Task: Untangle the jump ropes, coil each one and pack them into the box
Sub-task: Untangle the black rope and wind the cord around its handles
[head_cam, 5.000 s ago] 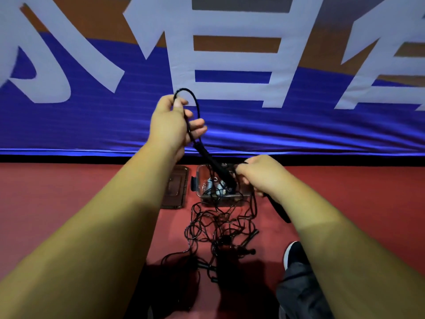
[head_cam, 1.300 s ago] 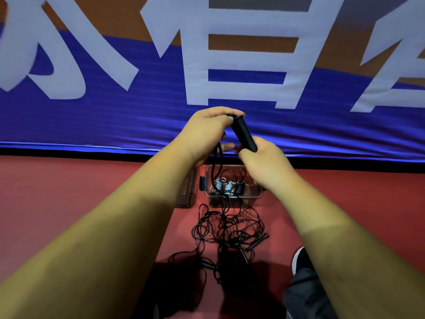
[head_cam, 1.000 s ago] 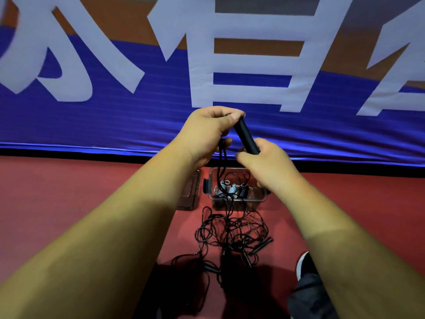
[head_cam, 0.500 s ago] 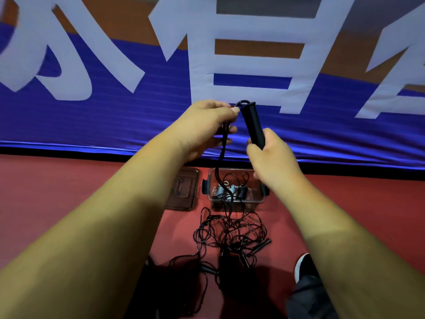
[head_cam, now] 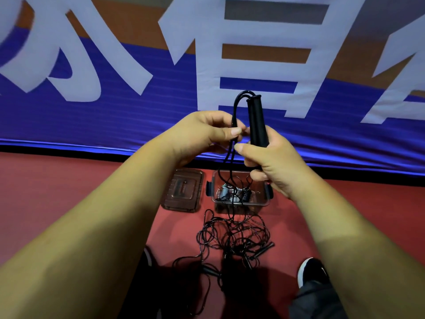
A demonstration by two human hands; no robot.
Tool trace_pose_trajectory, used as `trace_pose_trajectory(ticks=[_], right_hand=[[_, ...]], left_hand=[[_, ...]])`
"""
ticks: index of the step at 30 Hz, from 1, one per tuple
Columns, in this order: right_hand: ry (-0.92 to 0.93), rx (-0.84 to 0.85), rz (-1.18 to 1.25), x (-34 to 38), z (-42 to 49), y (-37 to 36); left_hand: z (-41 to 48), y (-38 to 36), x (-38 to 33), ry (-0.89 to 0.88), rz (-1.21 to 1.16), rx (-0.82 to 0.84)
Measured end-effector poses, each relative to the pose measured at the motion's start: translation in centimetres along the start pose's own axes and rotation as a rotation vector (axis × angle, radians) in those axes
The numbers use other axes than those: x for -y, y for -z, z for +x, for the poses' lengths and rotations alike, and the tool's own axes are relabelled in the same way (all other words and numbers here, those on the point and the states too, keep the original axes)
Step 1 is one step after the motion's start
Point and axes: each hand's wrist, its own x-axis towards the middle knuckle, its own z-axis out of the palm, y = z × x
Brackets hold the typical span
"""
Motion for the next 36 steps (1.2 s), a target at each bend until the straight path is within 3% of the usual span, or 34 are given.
trace_pose_trajectory(ticks=[2,6,10,14,18,25,36], right_hand=[[0.008,0.027,0.024,0.2,0.0,0.0],[0.001,-0.04,-0.157,0.0,0.2,-0.2],[-0.006,-0.014,-0.114,-0.4,0.2,-0.2],[0.012,0.008,-0.303,-0.1,-0.4,-0.6],[0.089,-0.04,-0.242,-0.3,0.0,-1.0],[0.055,-0.063,-0.184,-0.6,-0.2,-0.3],[-0.065,0.032,-0.113,-1.0,-0.5,-0.1]], left_hand=[[-0.1,0.3,-0.1,-0.007,-0.053,-0.004],[-0.3,0.4,-0.4,-0.034,-0.077,0.064],[-0.5,0.2,-0.6,-0.02,-0.066,0.046],[-0.4,-0.2,-0.4,0.022,-0.064,0.033],[-0.3,-0.8,-0.3,-0.001,-0.051,0.07],[-0.3,-1.4,-0.9,-0.065,0.072,0.013],[0.6,-2.3,-0.6,-0.088,-0.123,-0.099]])
